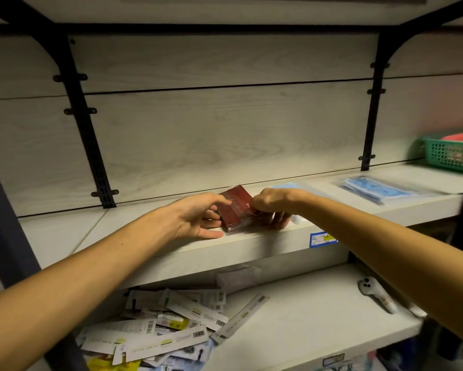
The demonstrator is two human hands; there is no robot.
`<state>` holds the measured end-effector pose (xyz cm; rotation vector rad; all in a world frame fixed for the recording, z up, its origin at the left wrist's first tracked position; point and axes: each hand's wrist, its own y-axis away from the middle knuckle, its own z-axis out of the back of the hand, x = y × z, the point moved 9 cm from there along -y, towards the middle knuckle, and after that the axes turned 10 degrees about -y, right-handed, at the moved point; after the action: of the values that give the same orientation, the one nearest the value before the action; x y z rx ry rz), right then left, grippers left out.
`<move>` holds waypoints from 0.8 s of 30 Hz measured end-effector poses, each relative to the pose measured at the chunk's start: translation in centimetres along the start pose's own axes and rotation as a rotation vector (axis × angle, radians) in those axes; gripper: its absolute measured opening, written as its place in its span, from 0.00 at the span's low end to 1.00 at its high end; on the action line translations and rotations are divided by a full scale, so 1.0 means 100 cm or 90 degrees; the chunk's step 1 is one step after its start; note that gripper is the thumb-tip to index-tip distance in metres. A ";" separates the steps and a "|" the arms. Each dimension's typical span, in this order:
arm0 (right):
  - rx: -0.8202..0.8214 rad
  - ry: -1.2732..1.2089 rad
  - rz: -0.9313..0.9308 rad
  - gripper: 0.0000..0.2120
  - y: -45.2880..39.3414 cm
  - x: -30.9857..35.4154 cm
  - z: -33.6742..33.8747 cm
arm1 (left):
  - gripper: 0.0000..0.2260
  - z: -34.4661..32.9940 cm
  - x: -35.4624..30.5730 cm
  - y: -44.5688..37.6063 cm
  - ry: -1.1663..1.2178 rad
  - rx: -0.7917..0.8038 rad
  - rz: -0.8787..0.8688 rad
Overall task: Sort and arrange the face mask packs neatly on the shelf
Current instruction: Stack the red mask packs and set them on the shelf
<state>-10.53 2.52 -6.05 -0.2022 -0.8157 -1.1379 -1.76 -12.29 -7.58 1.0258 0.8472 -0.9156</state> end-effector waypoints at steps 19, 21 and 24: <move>-0.024 0.031 0.106 0.14 -0.002 -0.009 0.004 | 0.13 -0.007 0.002 0.003 0.054 0.013 -0.049; -0.017 0.029 0.105 0.14 -0.002 -0.010 0.004 | 0.11 -0.006 0.002 0.003 0.037 0.013 -0.059; -0.003 0.019 0.094 0.15 -0.004 -0.011 0.005 | 0.09 -0.005 0.001 0.001 0.006 0.000 -0.076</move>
<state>-11.32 3.38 -6.58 -0.2451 -0.7598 -1.0020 -1.69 -11.78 -7.75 0.9887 0.9234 -1.0117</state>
